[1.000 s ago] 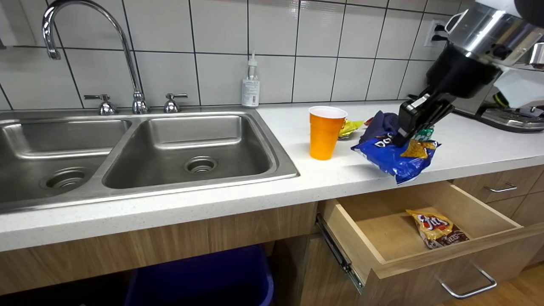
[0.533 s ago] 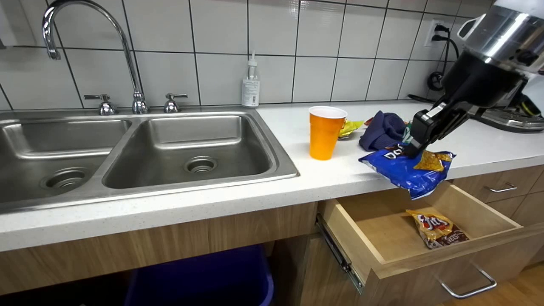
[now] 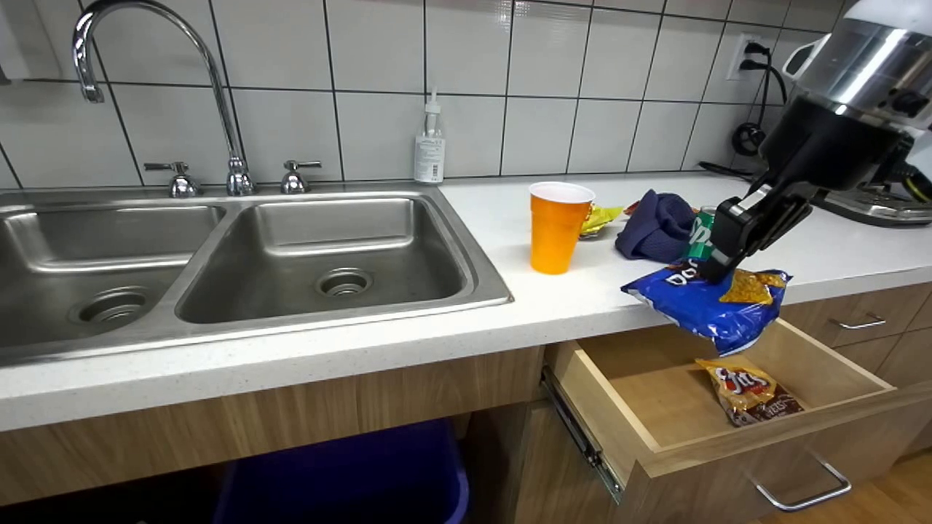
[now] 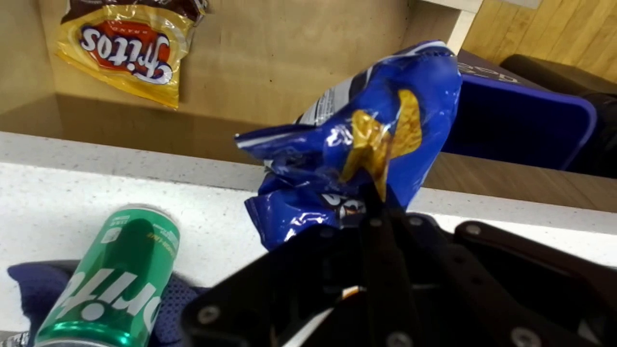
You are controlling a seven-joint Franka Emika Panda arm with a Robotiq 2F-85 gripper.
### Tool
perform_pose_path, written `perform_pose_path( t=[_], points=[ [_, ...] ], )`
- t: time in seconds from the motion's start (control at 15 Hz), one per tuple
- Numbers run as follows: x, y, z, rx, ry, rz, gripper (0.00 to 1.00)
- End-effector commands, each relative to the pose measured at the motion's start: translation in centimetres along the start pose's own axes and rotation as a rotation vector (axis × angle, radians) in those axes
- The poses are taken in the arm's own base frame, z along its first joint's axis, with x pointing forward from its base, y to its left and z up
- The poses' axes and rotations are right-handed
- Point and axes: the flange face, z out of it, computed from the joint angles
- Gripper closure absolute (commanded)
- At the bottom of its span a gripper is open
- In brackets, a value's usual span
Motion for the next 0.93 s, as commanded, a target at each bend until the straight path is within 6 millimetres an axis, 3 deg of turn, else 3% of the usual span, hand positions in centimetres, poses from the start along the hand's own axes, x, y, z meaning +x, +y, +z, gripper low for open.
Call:
perform_pose_path(
  t=[0.0,0.87],
  points=[
    [-0.3,-0.1,-0.5,0.022,-0.031,-0.017,1.00],
    [-2.0,1.0,3.7,0.007,-0.140,-0.006,1.00]
  ],
)
